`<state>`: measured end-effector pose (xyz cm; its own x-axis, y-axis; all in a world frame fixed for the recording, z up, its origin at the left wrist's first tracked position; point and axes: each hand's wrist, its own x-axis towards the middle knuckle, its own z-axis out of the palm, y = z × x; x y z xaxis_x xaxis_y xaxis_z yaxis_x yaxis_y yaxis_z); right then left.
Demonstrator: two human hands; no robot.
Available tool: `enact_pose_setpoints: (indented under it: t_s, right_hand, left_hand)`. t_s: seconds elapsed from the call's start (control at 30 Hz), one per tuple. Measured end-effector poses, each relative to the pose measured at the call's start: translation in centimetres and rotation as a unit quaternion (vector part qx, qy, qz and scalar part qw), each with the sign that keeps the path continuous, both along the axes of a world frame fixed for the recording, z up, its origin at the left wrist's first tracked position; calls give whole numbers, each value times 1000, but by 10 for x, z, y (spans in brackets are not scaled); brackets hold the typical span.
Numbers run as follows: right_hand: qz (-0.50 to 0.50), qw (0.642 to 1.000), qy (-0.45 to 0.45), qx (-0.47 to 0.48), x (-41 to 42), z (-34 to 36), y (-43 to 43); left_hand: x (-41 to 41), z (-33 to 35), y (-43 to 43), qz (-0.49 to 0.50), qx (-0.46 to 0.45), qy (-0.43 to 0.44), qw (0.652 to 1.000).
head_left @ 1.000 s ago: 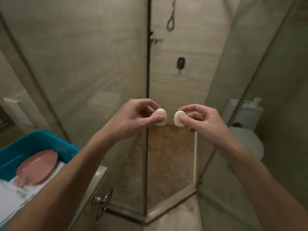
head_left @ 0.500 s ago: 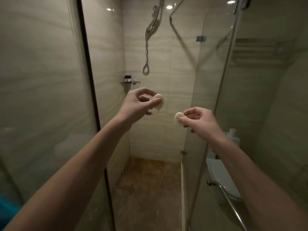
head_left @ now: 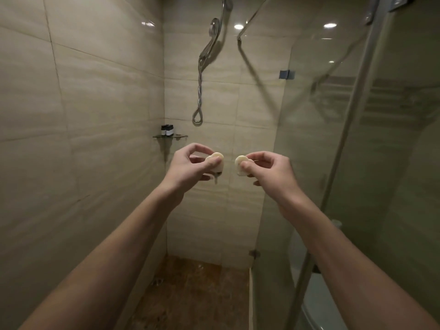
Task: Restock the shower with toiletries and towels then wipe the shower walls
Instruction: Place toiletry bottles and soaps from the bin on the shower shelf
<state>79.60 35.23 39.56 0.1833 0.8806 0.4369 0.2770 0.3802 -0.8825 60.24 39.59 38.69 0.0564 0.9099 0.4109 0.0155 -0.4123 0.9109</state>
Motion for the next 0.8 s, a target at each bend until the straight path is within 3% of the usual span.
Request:
enact_pose_setpoints:
  t_s: [0.17,0.5,0.8]
  right_hand:
    - [38,999,4,-4,-5,7,81]
    - [124,992,27,0,-47,10,243]
    - [161,987,-13,15,-62,7,455]
  left_hand:
    - [-4,1,67,17,-2,-35,999]
    - [-53,9,197,98,-2,-8,995]
    - [-86,9,372,171,6,-13,985]
